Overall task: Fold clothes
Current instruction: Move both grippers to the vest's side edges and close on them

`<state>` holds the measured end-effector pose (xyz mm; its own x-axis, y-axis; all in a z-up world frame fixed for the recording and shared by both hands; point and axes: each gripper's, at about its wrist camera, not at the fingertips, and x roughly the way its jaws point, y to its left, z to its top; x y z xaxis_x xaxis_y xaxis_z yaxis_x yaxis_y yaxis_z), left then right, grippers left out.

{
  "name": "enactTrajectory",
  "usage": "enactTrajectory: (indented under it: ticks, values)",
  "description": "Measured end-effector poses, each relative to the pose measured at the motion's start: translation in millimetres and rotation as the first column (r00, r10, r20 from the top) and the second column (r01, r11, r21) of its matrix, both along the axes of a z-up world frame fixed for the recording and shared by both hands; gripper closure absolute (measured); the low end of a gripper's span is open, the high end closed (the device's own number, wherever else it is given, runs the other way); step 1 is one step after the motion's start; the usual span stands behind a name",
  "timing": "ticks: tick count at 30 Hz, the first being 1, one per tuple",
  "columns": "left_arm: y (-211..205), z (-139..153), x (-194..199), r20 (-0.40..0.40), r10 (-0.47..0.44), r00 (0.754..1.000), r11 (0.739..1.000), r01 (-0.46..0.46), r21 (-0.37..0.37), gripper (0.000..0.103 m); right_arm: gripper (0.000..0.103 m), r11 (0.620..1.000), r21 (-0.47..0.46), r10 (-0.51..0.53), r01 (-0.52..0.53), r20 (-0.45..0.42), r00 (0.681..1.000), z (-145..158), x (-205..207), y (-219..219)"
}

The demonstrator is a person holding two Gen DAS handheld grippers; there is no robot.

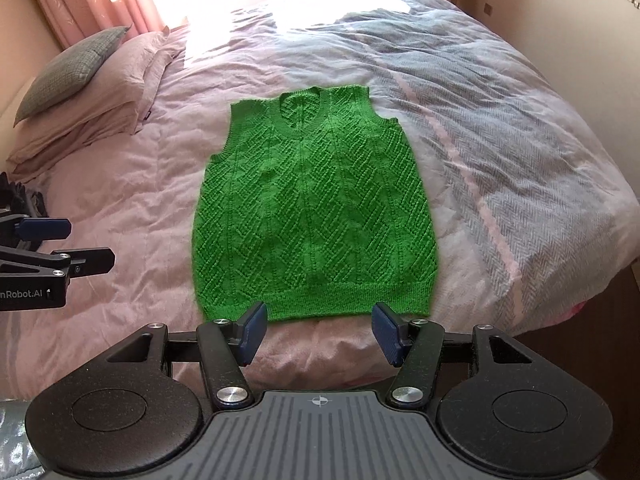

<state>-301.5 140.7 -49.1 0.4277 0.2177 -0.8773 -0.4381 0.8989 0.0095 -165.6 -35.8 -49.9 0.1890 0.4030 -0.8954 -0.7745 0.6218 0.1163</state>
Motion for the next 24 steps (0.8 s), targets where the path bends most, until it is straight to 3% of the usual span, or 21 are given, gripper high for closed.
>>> enactTrajectory:
  ticks: [12,17,24]
  values:
    - [39,-26,4,-0.027,0.077,0.997,0.994,-0.079,-0.077,0.033,0.048,1.000,-0.019,-0.014,0.014,-0.023,1.000,-19,27,31]
    - [57,-40,21,-0.046,0.150,0.988,0.985,-0.153,-0.076,0.033,0.048,1.000,-0.015,0.000,-0.001,-0.053,0.999,-37,67,47]
    - [95,-69,67,-0.078,0.285,0.955,0.953,-0.291,-0.082,0.033,0.048,0.995,0.014,0.095,-0.094,-0.083,0.992,-62,147,83]
